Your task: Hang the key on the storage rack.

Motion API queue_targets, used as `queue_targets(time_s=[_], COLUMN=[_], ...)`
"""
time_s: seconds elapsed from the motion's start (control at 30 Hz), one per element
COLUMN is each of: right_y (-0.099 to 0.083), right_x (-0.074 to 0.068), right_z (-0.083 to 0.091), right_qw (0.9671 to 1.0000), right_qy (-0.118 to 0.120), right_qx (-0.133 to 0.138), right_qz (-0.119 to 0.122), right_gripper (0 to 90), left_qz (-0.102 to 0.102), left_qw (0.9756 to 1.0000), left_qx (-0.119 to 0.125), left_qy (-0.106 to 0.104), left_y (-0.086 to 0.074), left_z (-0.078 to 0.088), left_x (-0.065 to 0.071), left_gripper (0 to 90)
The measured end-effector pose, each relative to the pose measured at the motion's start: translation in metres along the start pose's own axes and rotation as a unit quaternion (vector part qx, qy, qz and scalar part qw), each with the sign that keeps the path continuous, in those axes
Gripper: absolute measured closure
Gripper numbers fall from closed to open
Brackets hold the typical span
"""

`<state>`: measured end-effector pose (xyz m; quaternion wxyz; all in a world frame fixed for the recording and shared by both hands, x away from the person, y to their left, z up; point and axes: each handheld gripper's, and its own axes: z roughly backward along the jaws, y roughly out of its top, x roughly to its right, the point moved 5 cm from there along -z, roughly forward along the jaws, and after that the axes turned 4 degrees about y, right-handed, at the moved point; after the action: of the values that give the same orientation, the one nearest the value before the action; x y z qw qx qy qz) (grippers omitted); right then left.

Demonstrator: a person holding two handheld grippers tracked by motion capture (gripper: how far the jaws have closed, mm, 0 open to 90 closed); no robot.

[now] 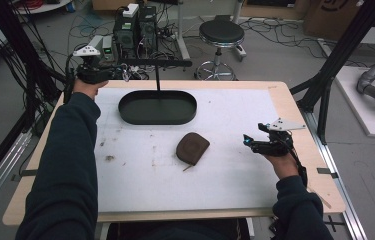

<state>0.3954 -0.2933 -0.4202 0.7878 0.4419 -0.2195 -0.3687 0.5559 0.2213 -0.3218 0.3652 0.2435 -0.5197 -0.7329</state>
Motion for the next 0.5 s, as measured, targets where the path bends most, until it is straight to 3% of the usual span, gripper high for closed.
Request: queue_targets(time_s=[0.5], right_y=[-0.001], right_x=[0.000], right_z=[-0.001], right_qw=[1.0000], right_qy=[-0.002], right_qx=[-0.005], right_qz=[0.000], right_gripper=[25.4], left_qz=[-0.004], left_qw=[0.9997], left_qx=[-0.021], left_qy=[0.007], left_y=[0.001], left_z=[-0.012], left_x=[-0.016], left_gripper=[87.7])
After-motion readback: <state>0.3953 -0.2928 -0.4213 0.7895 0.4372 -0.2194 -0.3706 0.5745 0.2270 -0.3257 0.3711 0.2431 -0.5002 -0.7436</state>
